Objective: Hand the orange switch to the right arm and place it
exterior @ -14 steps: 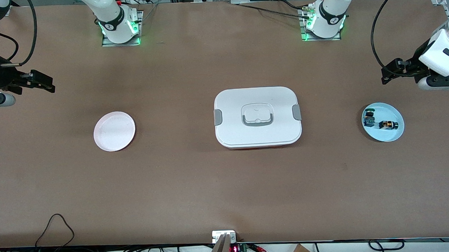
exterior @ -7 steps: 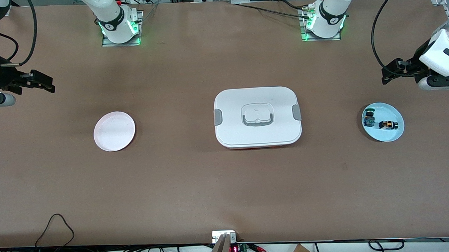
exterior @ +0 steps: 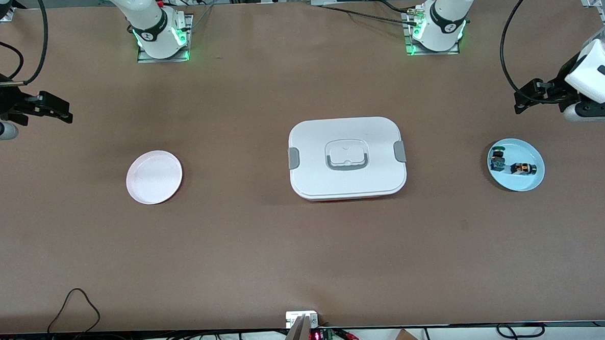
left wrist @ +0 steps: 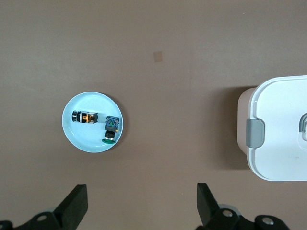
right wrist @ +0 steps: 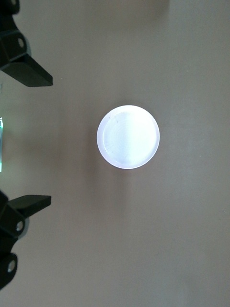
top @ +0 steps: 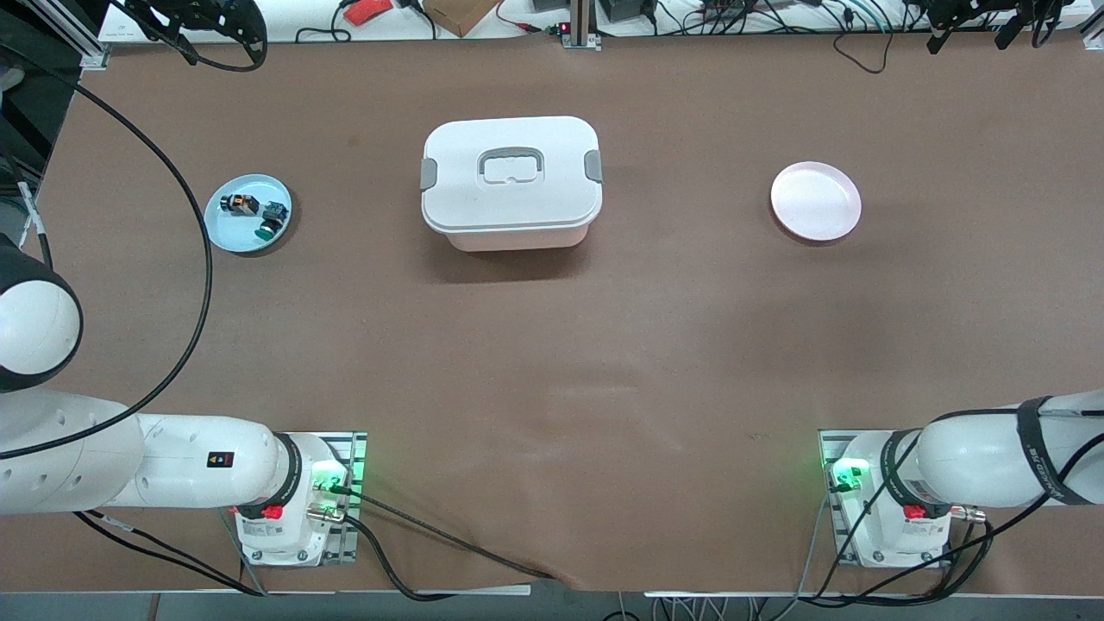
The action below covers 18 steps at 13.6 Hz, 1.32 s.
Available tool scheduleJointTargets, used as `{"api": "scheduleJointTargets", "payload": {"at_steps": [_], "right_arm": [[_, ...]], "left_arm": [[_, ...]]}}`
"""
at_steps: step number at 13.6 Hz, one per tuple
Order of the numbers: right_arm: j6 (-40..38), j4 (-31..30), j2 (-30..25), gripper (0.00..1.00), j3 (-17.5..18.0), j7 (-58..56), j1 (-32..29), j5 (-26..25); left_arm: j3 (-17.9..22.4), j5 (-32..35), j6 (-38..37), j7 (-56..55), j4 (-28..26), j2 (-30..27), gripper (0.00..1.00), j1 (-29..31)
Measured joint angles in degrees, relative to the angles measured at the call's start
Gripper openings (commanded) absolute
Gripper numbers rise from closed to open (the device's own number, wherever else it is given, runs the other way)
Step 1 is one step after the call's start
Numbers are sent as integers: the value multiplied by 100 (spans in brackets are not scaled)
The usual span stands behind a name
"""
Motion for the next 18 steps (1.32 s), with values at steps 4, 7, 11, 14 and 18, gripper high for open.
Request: {"api": "scheduleJointTargets", "payload": {"at_steps": [4,7,11,14,18], "right_arm": [[6,-10,-7,100,0,0,0,0],[7,-13,-7,100,0,1,0,0],[6,-17,-7,100,0,2,0,0],[2,-32,-7,100,0,2,0,0],[1,-45,-7,100,-6,3,-1,0]], "left_arm": [[3,0,0,0,0,2,100,0],[8,0,0,0,0,13,100,0],[8,0,-9,0,0,19,100,1],[8,0,-72,0,0,26,100,1],[7,0,-90,0,7,59,100,1]]}}
